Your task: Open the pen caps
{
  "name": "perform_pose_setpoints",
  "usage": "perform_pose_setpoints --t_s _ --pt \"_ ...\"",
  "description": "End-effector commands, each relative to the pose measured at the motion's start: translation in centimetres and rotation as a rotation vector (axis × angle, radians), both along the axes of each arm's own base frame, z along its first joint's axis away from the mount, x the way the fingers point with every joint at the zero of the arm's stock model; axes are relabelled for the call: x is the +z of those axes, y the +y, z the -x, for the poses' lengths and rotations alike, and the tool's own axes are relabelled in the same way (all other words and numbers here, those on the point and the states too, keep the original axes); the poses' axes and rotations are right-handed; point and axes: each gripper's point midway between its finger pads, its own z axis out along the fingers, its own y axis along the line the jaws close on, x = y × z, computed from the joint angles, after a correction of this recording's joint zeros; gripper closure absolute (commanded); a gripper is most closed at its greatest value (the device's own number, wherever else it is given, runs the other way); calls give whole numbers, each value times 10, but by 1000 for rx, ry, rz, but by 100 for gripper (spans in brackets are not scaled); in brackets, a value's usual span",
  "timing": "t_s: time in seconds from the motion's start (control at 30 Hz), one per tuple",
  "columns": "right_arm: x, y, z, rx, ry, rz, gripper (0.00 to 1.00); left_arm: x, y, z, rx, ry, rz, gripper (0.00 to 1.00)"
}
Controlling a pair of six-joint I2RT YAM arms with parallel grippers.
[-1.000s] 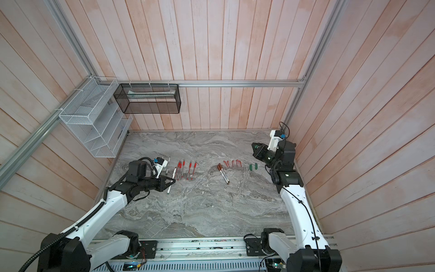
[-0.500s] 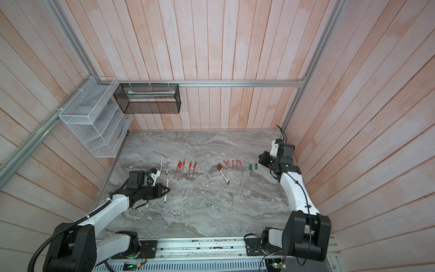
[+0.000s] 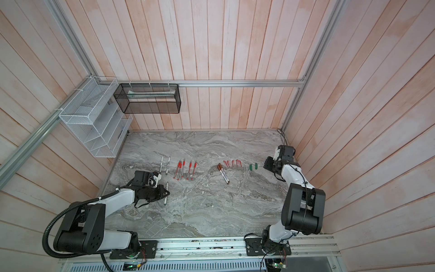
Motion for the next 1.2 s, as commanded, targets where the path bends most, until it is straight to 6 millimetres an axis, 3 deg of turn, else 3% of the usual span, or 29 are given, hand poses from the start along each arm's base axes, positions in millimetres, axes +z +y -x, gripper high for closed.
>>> perform_pose_setpoints --t_s 0.0,0.17,0.63,0.97,1.17 --pt "-4 -13 -10 -1 7 52 100 -5 5 -7 23 11 -26 100" --pt "-26 -19 -15 4 68 58 100 -12 7 -4 25 39 -38 97" --pt "-53 -13 -40 35 116 5 100 -13 10 0 29 45 -57 71" --pt "-61 -8 -44 53 129 19 100 0 9 -3 24 -10 -45 65" --pt "-66 -5 -42 63 142 28 97 35 5 -12 7 -160 2 61"
